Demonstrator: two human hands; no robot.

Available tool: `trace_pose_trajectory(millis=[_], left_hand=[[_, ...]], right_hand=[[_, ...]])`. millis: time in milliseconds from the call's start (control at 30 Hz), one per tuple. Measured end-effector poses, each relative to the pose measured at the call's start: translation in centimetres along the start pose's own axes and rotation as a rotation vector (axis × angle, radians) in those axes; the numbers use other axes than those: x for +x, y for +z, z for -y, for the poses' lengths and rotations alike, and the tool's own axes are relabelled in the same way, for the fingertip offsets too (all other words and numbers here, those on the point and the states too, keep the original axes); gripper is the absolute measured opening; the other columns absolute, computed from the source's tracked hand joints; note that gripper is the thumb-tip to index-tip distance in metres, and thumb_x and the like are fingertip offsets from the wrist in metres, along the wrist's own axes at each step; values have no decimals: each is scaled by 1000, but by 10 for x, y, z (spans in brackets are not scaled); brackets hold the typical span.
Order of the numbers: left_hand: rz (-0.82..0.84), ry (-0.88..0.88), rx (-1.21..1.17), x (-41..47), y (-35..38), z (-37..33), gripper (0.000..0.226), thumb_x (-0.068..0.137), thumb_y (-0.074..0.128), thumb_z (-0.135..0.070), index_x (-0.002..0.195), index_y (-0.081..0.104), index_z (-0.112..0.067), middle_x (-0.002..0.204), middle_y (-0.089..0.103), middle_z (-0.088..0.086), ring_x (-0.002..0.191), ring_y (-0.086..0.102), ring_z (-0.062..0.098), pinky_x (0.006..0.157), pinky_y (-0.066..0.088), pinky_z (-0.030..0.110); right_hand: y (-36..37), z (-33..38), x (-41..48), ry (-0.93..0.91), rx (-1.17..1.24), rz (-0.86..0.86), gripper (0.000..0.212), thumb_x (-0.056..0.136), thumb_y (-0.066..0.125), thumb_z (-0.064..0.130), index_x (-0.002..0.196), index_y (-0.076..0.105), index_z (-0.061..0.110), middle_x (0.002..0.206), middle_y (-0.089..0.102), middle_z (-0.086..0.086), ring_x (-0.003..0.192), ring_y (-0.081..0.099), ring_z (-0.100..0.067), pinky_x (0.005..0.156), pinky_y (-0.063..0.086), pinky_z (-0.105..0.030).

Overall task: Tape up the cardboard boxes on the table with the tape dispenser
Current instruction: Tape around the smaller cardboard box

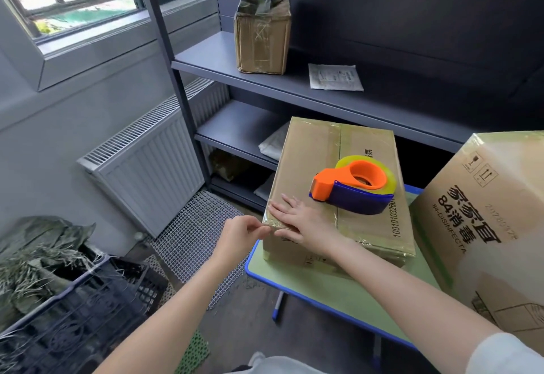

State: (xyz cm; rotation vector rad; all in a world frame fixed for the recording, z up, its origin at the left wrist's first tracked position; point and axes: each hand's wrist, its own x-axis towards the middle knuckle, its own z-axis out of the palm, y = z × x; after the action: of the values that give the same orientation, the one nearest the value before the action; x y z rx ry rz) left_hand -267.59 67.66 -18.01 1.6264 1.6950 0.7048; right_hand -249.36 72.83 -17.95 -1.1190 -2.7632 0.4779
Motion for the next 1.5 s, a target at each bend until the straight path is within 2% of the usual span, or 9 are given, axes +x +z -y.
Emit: trace_pose_trajectory(millis=[200,433,600,767,867,967,1100,1300,1500], left_hand=[[-315,472,475,10,2,23,43,81,49,-52,58,53,-16,50,49,-10,43,44,9,42,32,16],[-253,591,475,15,15,35,28,89,43,-39,75,41,-15,62,52,-3,45,48,14,36,40,26],[-100,451,451,14,5,31,33,83,66,-39,88,53,-9,80,56,-3,66,57,19,55,47,32],[-292,702,564,16,10,13,66,82,46,-62,118,60,-9,117,63,2,110,53,17,96,36,28],[-238,899,663,27,26,3,55,96,32,-50,124,62,-12,126,62,3,120,55,23,107,33,34],[-208,972,759,34,37,7,48,103,22,-37,129,57,-17,128,60,2,120,56,25,110,32,39],[-205,926,779,31,39,7,47,104,21,-32,131,55,-15,131,58,5,124,52,28,112,23,41],[-170,942,809,25,57,-30,52,94,37,-40,122,62,-4,125,62,10,118,57,23,108,31,41],[-107,1021,798,34,105,-59,60,104,14,-36,124,59,-2,128,58,16,119,57,21,101,41,38]], right_hand=[[4,1,-1,-26,-22,-37,56,95,54,25,145,32,12,152,30,-3,144,16,-29,112,-1,-28],[6,4,-3,-14,-38,-31,53,93,55,22,142,40,10,148,38,-5,140,27,-34,114,11,-37],[-11,3,-12,-12,-137,104,59,101,39,30,151,11,14,158,8,1,147,2,-20,112,-7,-21],[-26,-16,-50,98,-162,149,85,80,2,63,151,3,17,158,-1,6,143,-10,-8,113,-6,-20],[-29,-24,-65,138,-234,152,72,91,14,56,151,2,19,158,-2,5,144,-8,-9,110,-9,-18],[-25,-19,-70,167,-210,113,59,102,32,33,151,3,19,159,2,4,146,-3,-16,117,-3,-26],[-21,-12,-71,170,-198,81,59,103,34,22,151,2,14,159,1,0,147,-2,-19,114,-6,-25],[-37,-33,-95,180,-257,183,65,102,31,37,151,-3,13,159,-4,-1,146,-6,-14,118,0,-28],[-47,-43,-121,283,-195,167,62,102,38,30,151,8,10,159,1,-6,146,2,-15,116,11,-26]])
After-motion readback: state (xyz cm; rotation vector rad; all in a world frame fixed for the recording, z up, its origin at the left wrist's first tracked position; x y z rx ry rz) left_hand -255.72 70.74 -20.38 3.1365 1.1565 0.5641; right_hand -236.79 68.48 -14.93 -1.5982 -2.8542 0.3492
